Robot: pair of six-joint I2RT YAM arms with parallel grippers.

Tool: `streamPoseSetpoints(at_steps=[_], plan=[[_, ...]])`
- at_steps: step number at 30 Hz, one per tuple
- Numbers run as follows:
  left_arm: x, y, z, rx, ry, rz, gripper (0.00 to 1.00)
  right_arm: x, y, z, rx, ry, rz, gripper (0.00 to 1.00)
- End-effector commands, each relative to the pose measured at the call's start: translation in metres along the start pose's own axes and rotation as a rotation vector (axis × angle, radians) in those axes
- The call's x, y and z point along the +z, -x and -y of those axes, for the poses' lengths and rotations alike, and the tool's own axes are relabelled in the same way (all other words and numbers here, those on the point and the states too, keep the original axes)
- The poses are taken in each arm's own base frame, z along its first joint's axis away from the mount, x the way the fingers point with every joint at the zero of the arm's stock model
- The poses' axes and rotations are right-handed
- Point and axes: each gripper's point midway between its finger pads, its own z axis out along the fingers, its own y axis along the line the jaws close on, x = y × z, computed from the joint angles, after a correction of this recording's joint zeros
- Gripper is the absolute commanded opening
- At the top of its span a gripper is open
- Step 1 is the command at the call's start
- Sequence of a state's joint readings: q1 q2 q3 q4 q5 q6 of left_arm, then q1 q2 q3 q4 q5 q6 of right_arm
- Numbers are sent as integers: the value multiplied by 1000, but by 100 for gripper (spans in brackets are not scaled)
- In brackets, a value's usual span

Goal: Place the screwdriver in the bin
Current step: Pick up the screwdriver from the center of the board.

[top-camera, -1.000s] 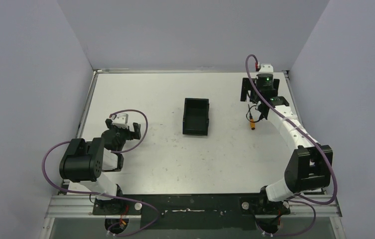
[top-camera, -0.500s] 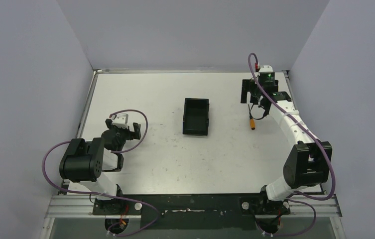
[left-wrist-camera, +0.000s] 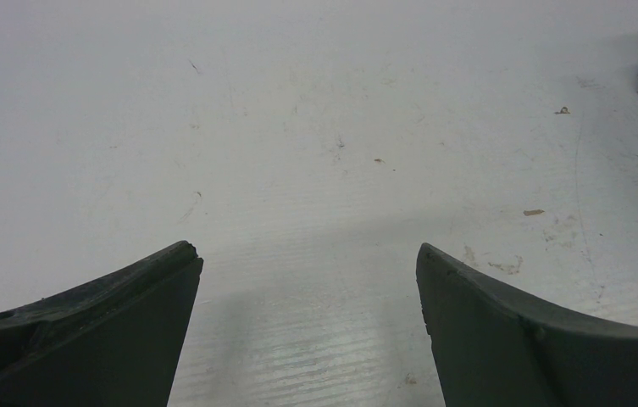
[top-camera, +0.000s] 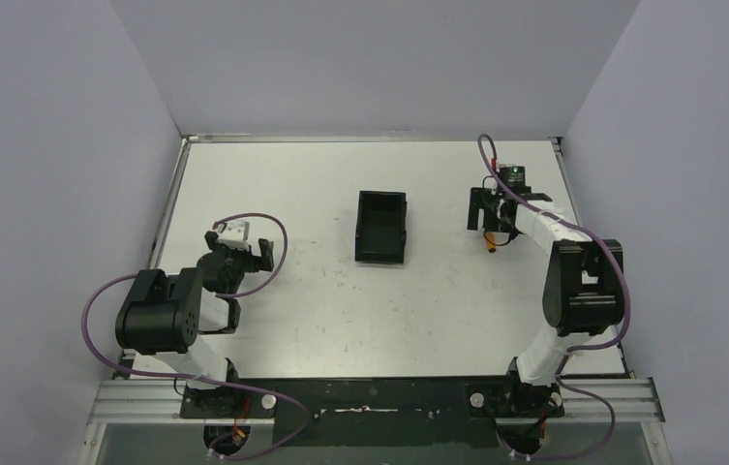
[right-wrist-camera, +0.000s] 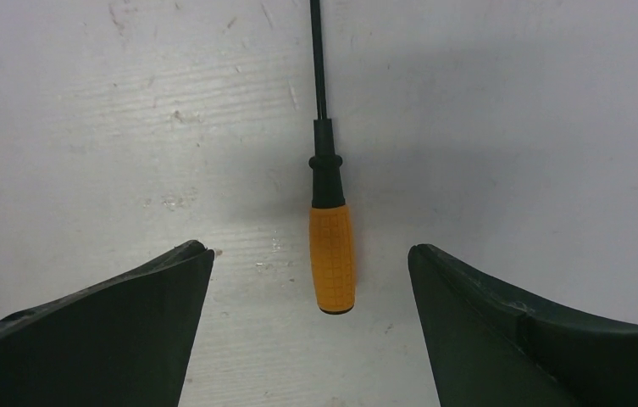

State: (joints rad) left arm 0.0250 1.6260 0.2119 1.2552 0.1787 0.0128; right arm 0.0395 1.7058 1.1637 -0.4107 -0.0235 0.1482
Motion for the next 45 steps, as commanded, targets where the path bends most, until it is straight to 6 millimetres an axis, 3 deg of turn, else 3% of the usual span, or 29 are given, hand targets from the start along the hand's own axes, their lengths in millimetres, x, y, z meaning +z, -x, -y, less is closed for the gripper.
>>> streamPoseSetpoints(at_steps=[1, 6, 10, 17, 21, 28, 34, 45], plan=[[4, 16, -1, 17, 2, 53, 97, 14, -4, 0, 34, 9, 14, 88], [4, 16, -1, 17, 2, 54, 97, 28, -21, 5, 41, -5, -29, 78], [4, 16, -1, 17, 2, 53, 97, 34, -27, 7, 42, -14, -47, 64], [4, 16, -1, 17, 3, 53, 97, 35, -28, 11, 37, -37, -50, 48], [4, 16, -1, 17, 2, 53, 97, 37, -28, 17, 30, -68, -52, 46], [4, 16, -1, 17, 1, 53, 97, 38, -28, 18, 24, -69, -55, 28], [4, 16, -1, 17, 1, 54, 97, 30, -19, 18, 20, -62, -39, 16], [4, 16, -1, 17, 2, 53, 97, -15, 20, 19, 20, -65, 62, 15]])
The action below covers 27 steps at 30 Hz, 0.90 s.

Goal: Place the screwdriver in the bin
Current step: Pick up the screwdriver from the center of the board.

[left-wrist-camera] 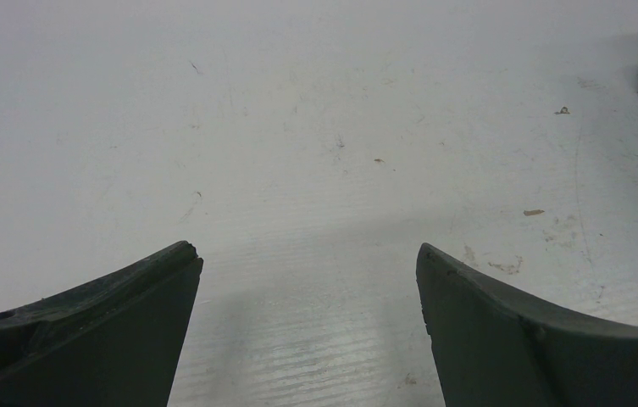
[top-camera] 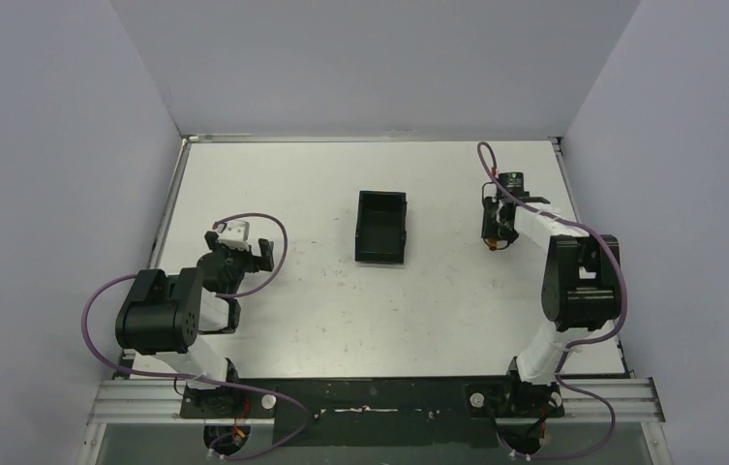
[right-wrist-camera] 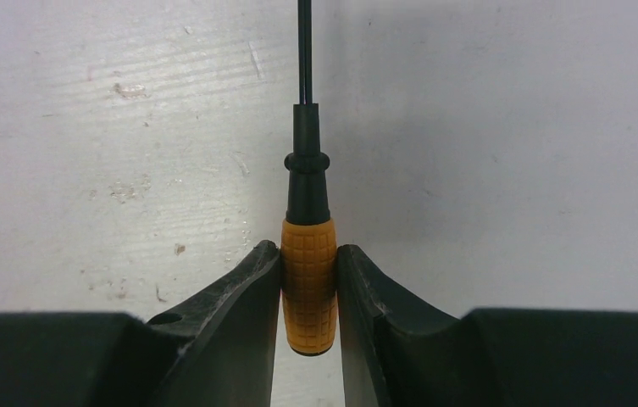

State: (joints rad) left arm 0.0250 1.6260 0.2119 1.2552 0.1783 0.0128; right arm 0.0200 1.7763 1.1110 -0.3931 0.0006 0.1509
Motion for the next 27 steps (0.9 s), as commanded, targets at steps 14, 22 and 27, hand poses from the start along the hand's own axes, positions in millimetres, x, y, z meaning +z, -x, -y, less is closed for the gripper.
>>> streamPoseSetpoints(at_steps=[14, 22, 27], plan=[[4, 16, -1, 17, 1, 54, 97, -111, 86, 10, 41, -8, 301, 15], [4, 15, -1, 17, 1, 52, 97, -118, 81, -11, 66, 75, 296, 14], [4, 16, -1, 17, 2, 54, 97, -115, 75, -40, 23, 101, 280, 14]])
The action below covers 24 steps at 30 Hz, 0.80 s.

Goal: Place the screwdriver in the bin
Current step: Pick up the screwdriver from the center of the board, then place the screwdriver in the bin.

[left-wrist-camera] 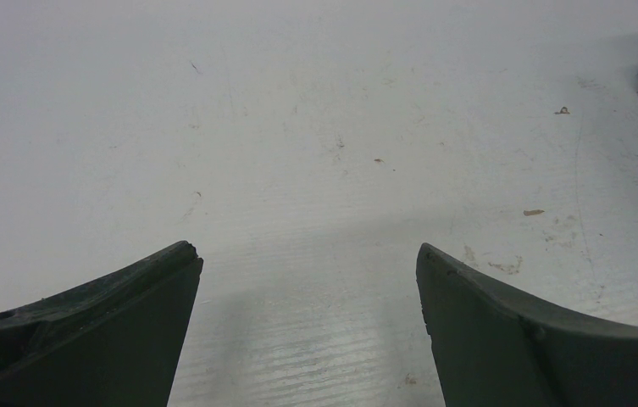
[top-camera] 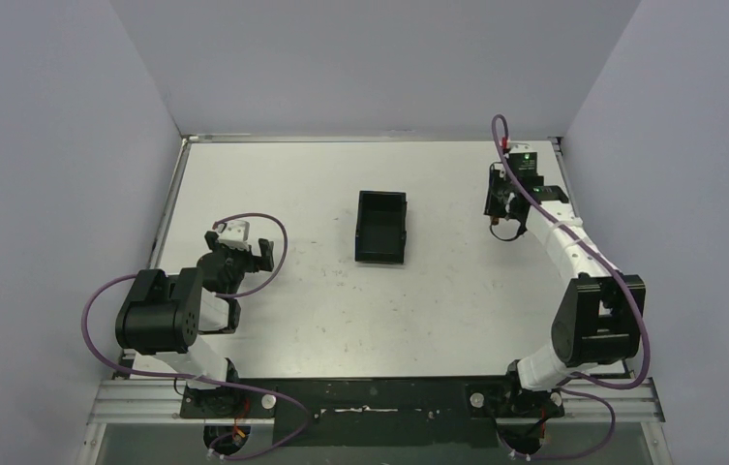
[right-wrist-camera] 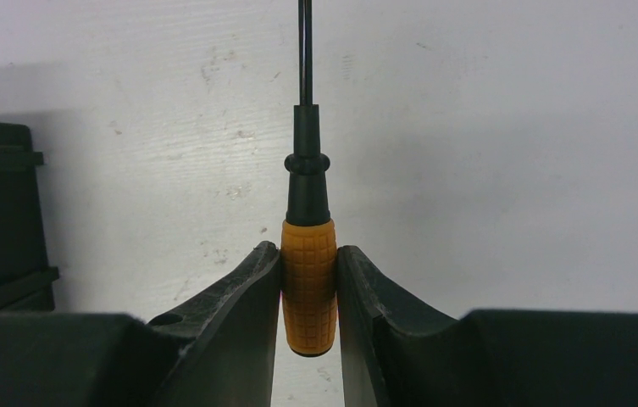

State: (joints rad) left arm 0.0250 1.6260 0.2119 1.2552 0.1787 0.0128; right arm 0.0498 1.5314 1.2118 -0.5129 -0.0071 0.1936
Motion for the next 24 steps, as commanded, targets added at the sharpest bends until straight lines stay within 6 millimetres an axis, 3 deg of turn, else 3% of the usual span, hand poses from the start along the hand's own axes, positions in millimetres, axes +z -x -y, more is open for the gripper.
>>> streamPoseSetpoints(at_steps=[1, 18, 24], plan=[[4, 16, -1, 17, 2, 53, 97, -13, 14, -36, -21, 64, 54, 13], [4, 15, -1, 17, 2, 52, 97, -20, -23, -182, -223, 249, 41, 12], [4, 15, -1, 17, 2, 52, 97, -21, -36, -222, -280, 290, 31, 11]])
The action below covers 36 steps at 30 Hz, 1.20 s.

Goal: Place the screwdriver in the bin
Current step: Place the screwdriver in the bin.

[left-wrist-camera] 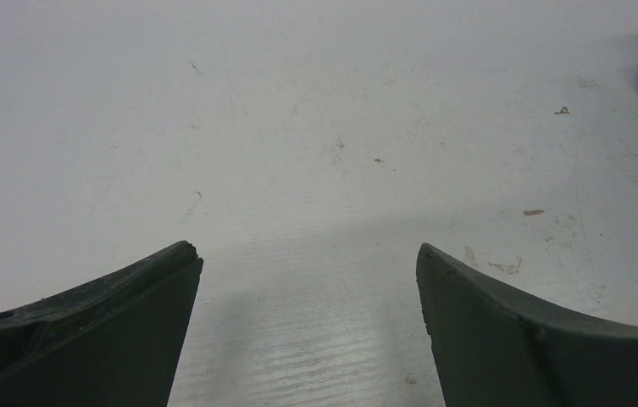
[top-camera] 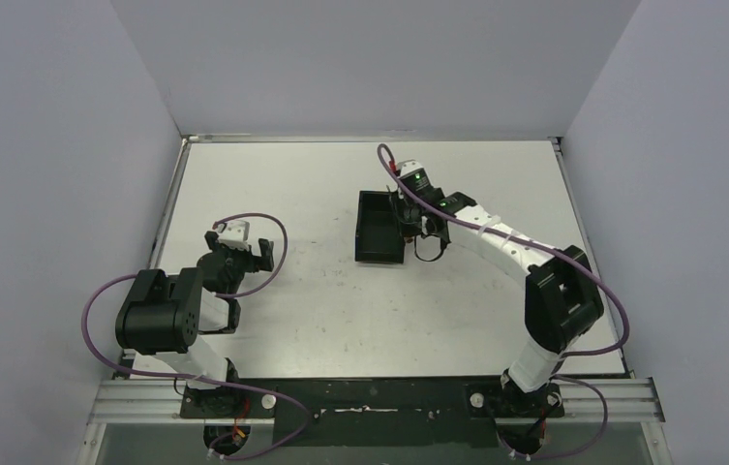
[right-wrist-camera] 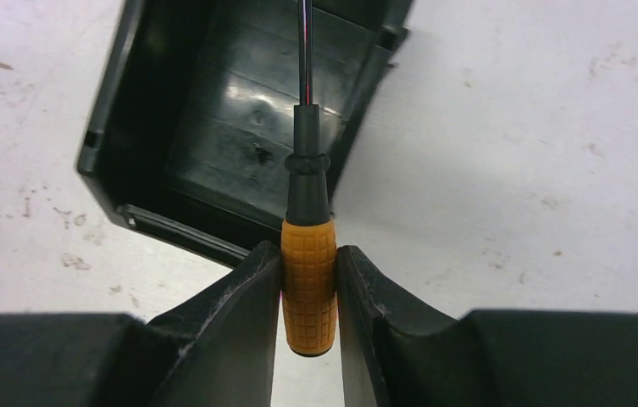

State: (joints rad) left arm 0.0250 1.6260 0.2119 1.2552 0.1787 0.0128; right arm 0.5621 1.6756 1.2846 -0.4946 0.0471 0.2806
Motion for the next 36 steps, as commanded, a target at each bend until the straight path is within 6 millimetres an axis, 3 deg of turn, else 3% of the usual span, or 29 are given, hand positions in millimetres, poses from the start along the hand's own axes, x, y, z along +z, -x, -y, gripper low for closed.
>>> streamPoseSetpoints(at_steps=[1, 9, 28, 32, 36], plan=[[4, 16, -1, 17, 1, 53, 97, -1, 31, -24, 4, 8, 92, 11], [4, 16, -1, 17, 1, 54, 97, 10, 29, -47, -25, 44, 87, 11], [4, 15, -1, 16, 1, 52, 97, 40, 16, -56, -51, 59, 42, 13], [4, 16, -1, 17, 2, 52, 97, 49, 10, -51, -58, 28, 18, 18], [4, 15, -1, 16, 2, 52, 97, 52, 9, -51, -64, 25, 13, 40]])
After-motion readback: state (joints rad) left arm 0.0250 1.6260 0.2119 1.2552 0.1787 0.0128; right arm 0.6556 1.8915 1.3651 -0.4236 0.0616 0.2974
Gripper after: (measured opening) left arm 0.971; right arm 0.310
